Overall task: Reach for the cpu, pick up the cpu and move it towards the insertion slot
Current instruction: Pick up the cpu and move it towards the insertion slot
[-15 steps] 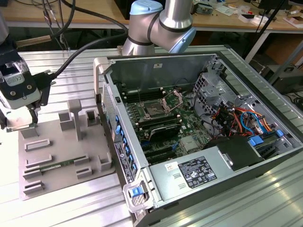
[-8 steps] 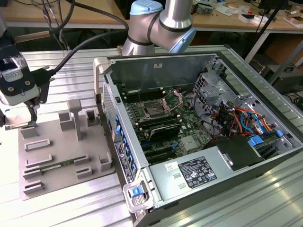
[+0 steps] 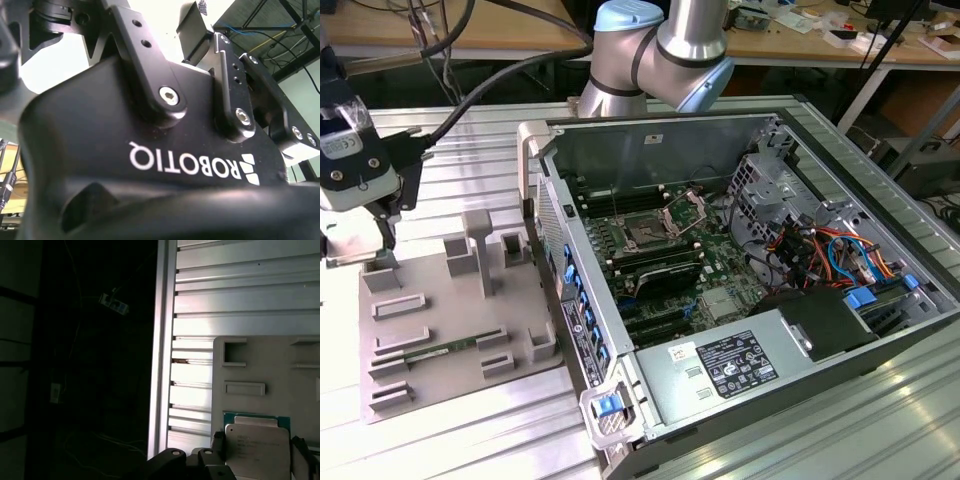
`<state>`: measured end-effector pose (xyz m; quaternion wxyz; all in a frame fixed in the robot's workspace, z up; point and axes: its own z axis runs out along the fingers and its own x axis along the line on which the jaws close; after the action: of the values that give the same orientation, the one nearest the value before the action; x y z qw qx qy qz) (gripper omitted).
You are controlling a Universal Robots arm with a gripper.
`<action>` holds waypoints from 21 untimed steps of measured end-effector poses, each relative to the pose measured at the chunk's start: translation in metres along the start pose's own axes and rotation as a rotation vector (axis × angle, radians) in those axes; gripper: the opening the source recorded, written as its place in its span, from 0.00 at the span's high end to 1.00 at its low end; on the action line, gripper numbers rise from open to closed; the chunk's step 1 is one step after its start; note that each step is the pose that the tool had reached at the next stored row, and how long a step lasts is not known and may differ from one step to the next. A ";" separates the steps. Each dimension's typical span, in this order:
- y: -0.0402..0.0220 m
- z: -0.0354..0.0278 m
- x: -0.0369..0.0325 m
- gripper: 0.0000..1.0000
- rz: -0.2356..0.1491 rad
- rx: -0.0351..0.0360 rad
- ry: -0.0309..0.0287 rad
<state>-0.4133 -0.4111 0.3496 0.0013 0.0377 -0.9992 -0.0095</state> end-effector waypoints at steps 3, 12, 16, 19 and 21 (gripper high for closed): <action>0.0001 -0.0040 0.0000 0.45 0.000 0.0000 0.0000; 0.0003 -0.0149 0.0000 0.45 0.000 0.0000 0.0000; 0.0004 -0.0209 0.0000 0.45 0.000 0.0000 0.0000; 0.0005 -0.0246 0.0001 0.45 0.000 0.0000 0.0000; 0.0005 -0.0288 0.0000 0.45 0.000 0.0000 0.0000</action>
<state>-0.4133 -0.4111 0.3785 0.0013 0.0377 -0.9992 -0.0095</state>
